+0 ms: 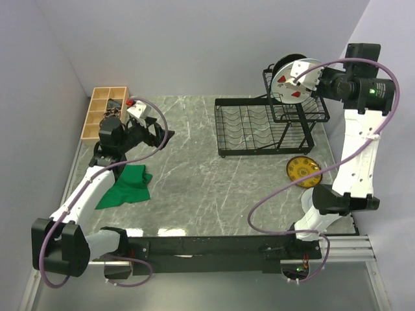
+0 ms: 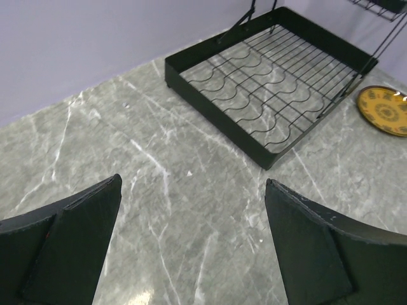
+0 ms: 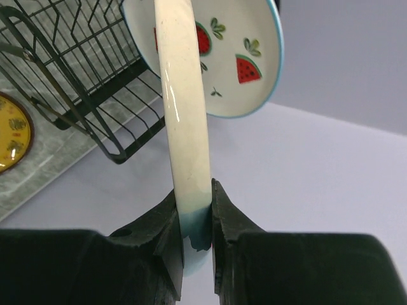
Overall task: Load the plates into the dish rack
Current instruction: Pass the plate from the right arm to the left
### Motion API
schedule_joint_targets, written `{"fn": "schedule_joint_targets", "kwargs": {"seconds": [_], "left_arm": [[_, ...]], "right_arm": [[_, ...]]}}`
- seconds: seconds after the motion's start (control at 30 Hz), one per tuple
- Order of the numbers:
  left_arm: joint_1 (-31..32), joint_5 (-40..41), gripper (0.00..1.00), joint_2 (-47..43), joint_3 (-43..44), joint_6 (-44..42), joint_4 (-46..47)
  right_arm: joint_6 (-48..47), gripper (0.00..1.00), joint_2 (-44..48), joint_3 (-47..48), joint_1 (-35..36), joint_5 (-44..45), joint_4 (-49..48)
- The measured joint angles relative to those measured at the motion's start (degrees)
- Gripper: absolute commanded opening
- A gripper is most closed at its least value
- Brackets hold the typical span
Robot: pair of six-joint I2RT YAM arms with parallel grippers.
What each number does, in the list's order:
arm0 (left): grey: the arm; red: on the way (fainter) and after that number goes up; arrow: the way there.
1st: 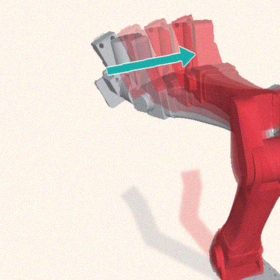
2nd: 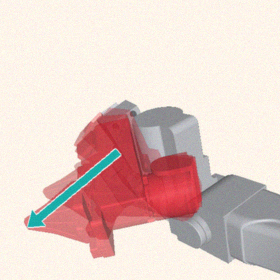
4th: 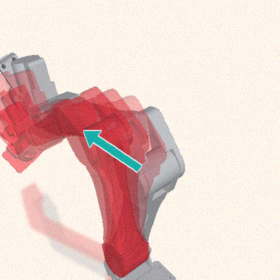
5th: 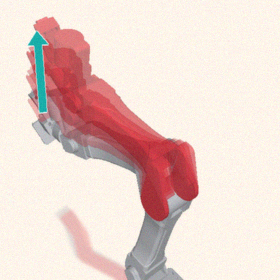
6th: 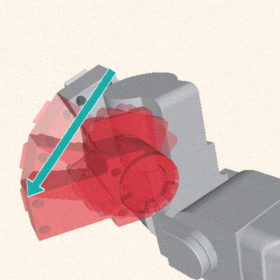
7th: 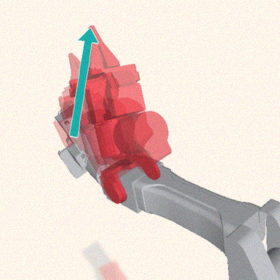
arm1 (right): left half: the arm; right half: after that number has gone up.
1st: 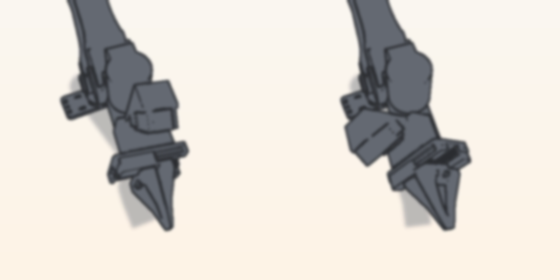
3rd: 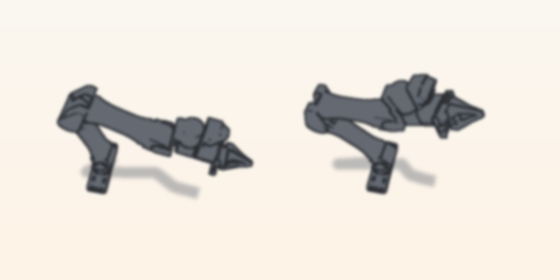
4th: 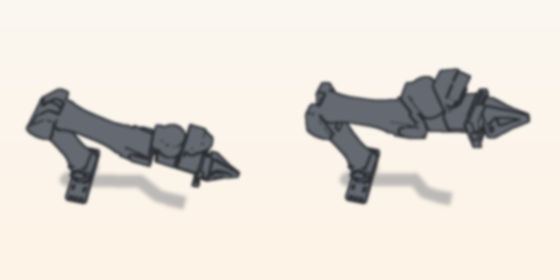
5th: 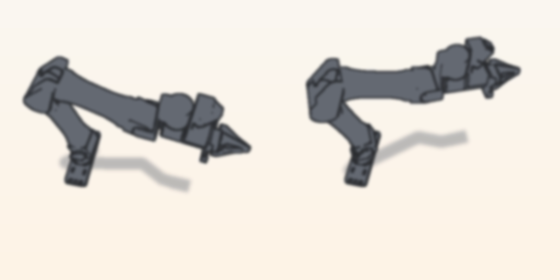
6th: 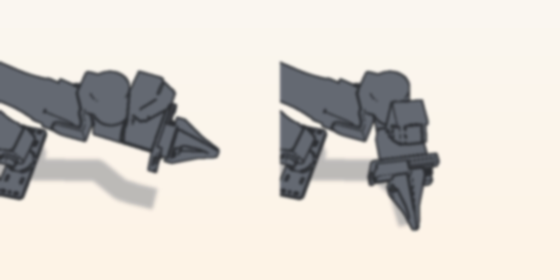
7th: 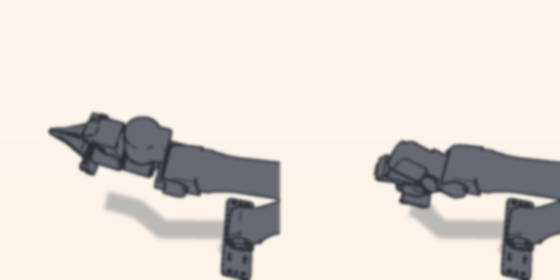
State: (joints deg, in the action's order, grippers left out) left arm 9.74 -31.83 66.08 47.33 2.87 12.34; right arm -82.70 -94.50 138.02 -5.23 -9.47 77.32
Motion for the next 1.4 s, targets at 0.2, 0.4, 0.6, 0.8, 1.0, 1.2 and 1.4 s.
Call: {"fn": "schedule_joint_targets", "kwargs": {"seconds": [0.2,0.4,0.6,0.8,1.0,1.2,1.4], "left_arm": [[-0.07,-3.91,1.0,2.19,1.4,1.88,3.74],[2.99,-9.42,0.99,9.99,10.73,0.24,4.68],[11.32,-13.35,1.0,21.75,27.36,-7.06,4.92],[14.56,-16.72,0.99,35.08,42.34,-6.49,11.69],[18.14,-17.64,0.99,43.65,51.71,-2.64,15.72],[24.52,-16.55,0.99,47.52,59.91,-3.87,13.55],[28.09,-14.43,0.89,49.31,66.64,-9.25,7.1]], "right_arm": [[-6.36,0.0,-2.8,0.0,-0.57,-2.1,0.87],[-7.08,0.0,-2.84,0.02,-0.7,-4.85,0.68],[-5.22,0.0,-1.66,-0.92,-0.7,-9.66,0.46],[-3.34,0.0,2.47,-3.34,-0.7,-15.06,0.5],[-1.03,0.0,6.38,-4.66,-0.7,-21.2,0.02],[-0.39,0.0,8.55,-7.08,-0.66,-26.49,0.17],[-0.39,0.0,8.55,-8.0,-0.66,-28.87,0.35]]}}
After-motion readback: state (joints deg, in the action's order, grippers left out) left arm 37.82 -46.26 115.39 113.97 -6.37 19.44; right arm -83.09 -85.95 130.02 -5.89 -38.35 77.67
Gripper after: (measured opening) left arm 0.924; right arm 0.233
